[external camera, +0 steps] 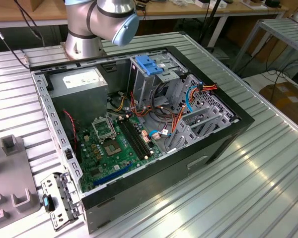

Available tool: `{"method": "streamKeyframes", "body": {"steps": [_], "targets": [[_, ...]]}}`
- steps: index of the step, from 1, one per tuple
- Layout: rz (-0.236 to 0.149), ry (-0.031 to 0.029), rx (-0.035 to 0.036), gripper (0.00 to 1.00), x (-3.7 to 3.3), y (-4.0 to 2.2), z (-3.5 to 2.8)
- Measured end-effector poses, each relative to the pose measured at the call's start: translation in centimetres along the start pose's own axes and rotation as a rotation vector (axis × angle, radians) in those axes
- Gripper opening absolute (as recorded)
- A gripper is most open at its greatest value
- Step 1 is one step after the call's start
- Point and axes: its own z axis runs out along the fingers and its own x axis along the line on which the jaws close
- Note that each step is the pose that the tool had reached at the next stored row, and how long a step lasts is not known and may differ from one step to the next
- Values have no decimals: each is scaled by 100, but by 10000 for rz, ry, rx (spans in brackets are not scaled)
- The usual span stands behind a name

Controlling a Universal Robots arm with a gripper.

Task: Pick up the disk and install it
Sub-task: 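Reach for the disk, then pick up the disk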

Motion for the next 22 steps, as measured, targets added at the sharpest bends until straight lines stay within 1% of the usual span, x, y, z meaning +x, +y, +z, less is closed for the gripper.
{"method": "streamKeyframes", "body": {"steps": [1,2,4,6,8,9,10,13,22], "targets": [[0,0,0,11,36,1,2],[2,-1,0,11,106,4,6],[1,-1,0,11,182,8,11],[0,1,1,11,289,14,17],[2,0,0,11,369,16,22],[2,-1,-1,11,437,15,28],[1,1,1,11,524,14,32],[1,0,0,11,598,16,38],[1,0,0,11,606,16,38]]}}
